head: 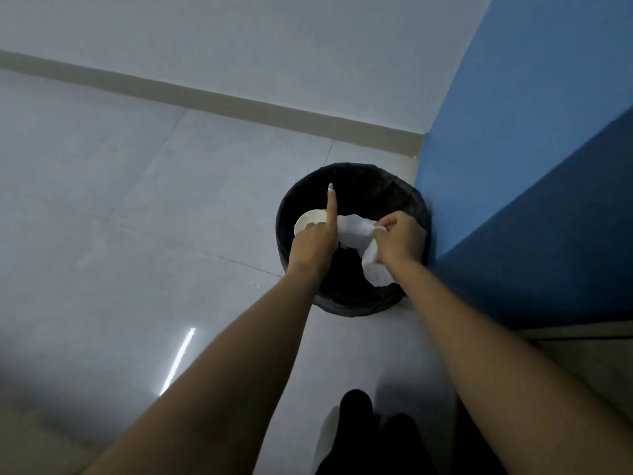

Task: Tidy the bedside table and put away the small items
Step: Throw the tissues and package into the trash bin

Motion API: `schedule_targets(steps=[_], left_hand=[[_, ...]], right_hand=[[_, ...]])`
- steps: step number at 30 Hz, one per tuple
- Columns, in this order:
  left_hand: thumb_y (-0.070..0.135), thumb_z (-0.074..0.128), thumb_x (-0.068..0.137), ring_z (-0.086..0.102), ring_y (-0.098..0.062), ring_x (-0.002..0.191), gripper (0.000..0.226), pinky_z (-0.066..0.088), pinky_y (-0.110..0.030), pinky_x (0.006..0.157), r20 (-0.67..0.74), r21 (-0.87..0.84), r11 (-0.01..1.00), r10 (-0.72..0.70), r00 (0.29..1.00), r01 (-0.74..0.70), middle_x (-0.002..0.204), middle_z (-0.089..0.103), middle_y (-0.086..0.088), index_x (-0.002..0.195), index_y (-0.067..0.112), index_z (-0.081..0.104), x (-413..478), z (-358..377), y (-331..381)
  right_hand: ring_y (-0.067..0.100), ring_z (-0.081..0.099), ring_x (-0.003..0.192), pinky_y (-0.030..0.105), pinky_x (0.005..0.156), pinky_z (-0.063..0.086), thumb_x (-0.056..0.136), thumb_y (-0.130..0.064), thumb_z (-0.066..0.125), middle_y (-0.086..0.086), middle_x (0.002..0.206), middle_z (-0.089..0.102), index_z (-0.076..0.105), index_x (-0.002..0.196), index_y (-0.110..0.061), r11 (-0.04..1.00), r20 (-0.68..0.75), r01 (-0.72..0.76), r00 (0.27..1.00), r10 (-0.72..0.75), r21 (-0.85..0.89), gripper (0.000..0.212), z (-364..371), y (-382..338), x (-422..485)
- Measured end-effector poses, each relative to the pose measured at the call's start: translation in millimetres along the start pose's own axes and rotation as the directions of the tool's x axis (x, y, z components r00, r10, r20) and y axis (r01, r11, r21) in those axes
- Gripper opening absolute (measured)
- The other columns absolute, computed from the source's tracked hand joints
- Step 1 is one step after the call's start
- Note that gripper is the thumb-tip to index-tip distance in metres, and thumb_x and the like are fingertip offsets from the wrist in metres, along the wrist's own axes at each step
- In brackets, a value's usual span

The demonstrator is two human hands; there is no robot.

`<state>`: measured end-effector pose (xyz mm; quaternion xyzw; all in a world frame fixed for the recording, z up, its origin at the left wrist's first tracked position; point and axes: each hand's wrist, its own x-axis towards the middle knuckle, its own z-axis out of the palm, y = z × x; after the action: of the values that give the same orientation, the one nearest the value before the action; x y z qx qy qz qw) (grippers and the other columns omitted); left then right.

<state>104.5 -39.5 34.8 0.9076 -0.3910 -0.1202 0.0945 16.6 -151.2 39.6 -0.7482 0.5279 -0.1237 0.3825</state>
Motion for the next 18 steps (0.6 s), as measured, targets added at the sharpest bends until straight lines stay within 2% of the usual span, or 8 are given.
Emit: schedule_targets(steps=[4, 7, 11, 14, 18], left_hand=[[0.004, 0.054, 0.088, 0.055, -0.018, 0.058, 0.096, 0.042, -0.028, 0.051, 0.020, -0.005, 1.000, -0.012, 1.000, 0.012, 0.075, 0.059, -0.011, 0.149, 0.016, -0.019, 13, 26, -3], [0.003, 0.056, 0.085, 0.053, -0.021, 0.062, 0.099, 0.041, -0.031, 0.056, 0.037, 0.033, 0.999, 0.015, 0.999, -0.016, 0.074, 0.054, -0.009, 0.149, 0.013, -0.019, 7, 32, -1], [0.004, 0.052, 0.088, 0.057, -0.026, 0.067, 0.094, 0.049, -0.038, 0.057, -0.016, 0.060, 0.998, -0.018, 1.000, 0.019, 0.084, 0.062, -0.014, 0.149, 0.014, -0.019, -8, 27, -5], [0.006, 0.050, 0.090, 0.060, -0.026, 0.072, 0.088, 0.052, -0.038, 0.058, -0.040, -0.003, 0.998, -0.069, 0.997, 0.069, 0.088, 0.063, -0.013, 0.150, 0.015, -0.013, -32, 8, 3], [0.015, 0.052, 0.092, 0.062, -0.024, 0.086, 0.079, 0.052, -0.035, 0.063, -0.035, 0.011, 0.999, -0.048, 0.998, 0.049, 0.102, 0.064, -0.009, 0.152, 0.015, -0.001, -74, -22, 24]], right_hand=[[0.024, 0.061, 0.103, 0.025, 0.080, 0.046, 0.086, -0.010, 0.063, 0.011, 0.112, 0.064, 0.063, 0.112, -0.011, 1.000, 0.105, 0.011, 0.994, -0.009, -0.020, 0.026, 20, 21, 11], [0.024, 0.058, 0.108, 0.026, 0.086, 0.045, 0.086, -0.010, 0.064, 0.011, 0.118, 0.063, 0.061, 0.117, -0.010, 0.998, 0.139, 0.036, 0.990, -0.029, -0.045, 0.032, 20, 29, 8], [0.024, 0.061, 0.100, 0.027, 0.082, 0.048, 0.083, -0.006, 0.064, 0.011, 0.106, 0.065, 0.063, 0.108, -0.010, 0.999, 0.135, 0.040, 0.990, -0.038, -0.008, 0.025, 7, 25, -12], [0.025, 0.062, 0.086, 0.035, 0.075, 0.054, 0.082, -0.004, 0.064, 0.010, 0.091, 0.065, 0.063, 0.098, -0.009, 0.997, 0.116, 0.052, 0.992, -0.057, 0.048, 0.017, -18, 14, -40], [0.021, 0.061, 0.083, 0.033, 0.071, 0.053, 0.080, -0.010, 0.066, 0.006, 0.090, 0.064, 0.061, 0.098, -0.015, 0.997, 0.134, 0.060, 0.989, -0.065, 0.044, 0.019, -59, 3, -90]])
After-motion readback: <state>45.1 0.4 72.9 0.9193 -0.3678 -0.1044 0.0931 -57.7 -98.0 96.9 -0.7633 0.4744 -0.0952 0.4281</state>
